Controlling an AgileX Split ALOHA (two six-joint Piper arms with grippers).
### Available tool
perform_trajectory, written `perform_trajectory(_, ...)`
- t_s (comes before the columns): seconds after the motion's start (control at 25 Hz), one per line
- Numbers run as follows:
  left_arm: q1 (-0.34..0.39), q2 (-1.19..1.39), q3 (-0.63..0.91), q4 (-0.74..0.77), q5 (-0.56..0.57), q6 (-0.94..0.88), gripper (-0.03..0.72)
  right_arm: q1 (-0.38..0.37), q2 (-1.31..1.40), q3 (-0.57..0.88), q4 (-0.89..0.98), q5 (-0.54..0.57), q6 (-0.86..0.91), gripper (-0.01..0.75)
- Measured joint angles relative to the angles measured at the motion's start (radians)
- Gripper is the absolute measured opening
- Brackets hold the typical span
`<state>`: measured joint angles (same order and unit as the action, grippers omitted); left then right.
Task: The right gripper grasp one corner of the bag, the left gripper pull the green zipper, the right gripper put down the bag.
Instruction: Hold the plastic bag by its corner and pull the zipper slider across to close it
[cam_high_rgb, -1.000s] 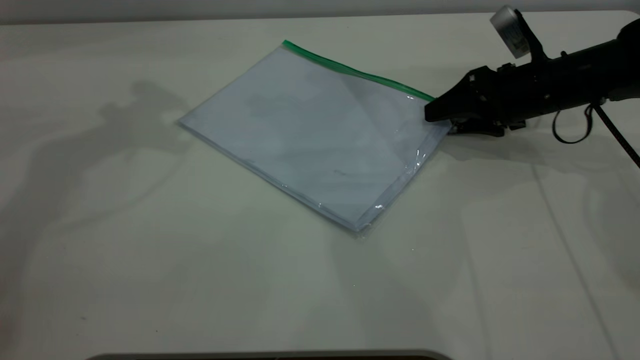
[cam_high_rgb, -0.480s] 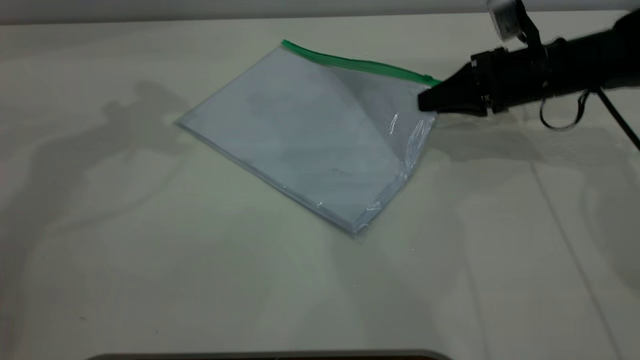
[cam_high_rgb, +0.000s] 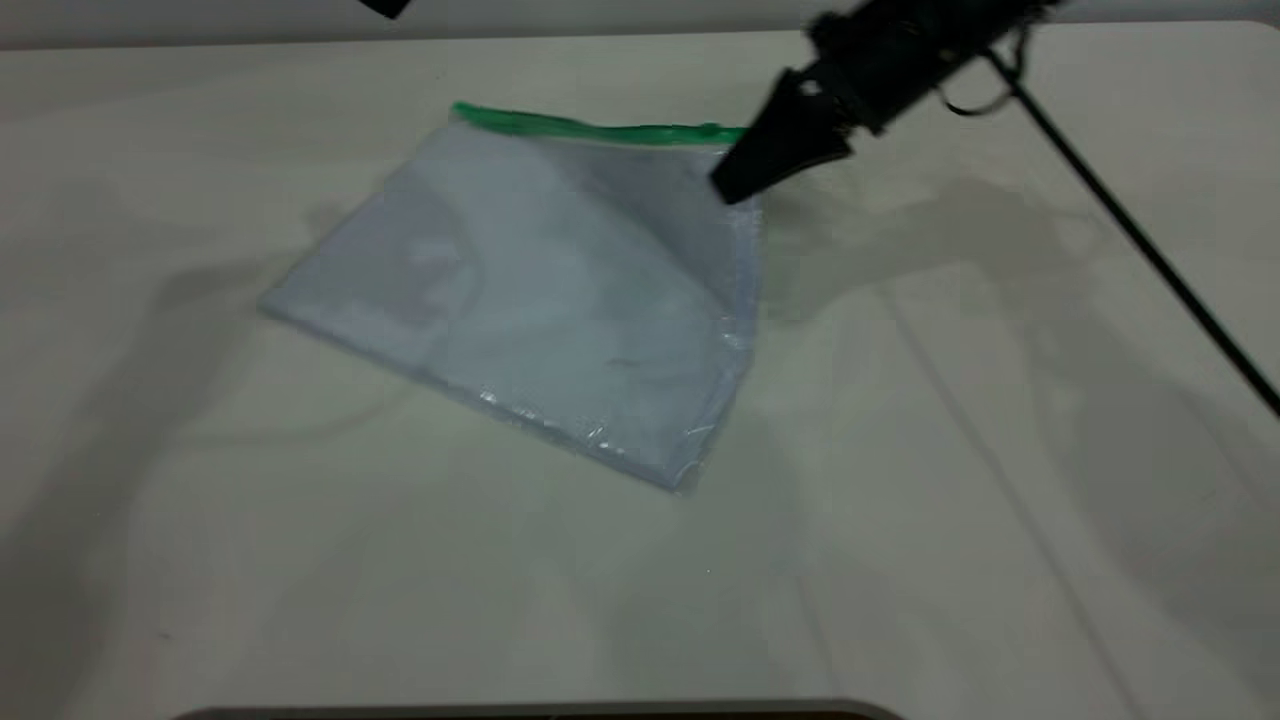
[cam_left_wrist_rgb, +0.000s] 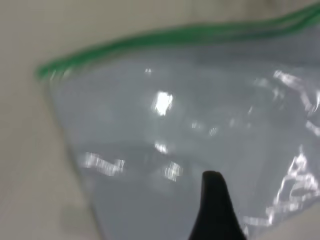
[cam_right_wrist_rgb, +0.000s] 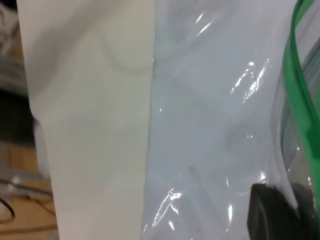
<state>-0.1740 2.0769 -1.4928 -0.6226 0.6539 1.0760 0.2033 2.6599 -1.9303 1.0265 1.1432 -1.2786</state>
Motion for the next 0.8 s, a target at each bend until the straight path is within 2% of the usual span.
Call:
perform_trajectory(0.2,-0.005,0.018,-0.038,-0.007,0.058,0.029,0.581,0.107,0.0,-0.05,-0.044,0.007,0.024,0.032)
perform_trajectory(0.36,-0.005,0.032,-0.053,-0.006,0.128,0.108,0.581,0.165,0.001,-0.051,-0.039,0.012,0.003,0.032)
perform_trajectory(0.56,-0.005,0.061,-0.058,-0.005,0.229,0.266,0.581,0.177,0.011,-0.051,0.069,0.018,-0.086,0.032)
perform_trajectory(0.8,-0.005,0.084,-0.058,-0.02,0.244,0.409,0.581,0.183,0.011,-0.051,0.23,0.018,-0.209,0.032)
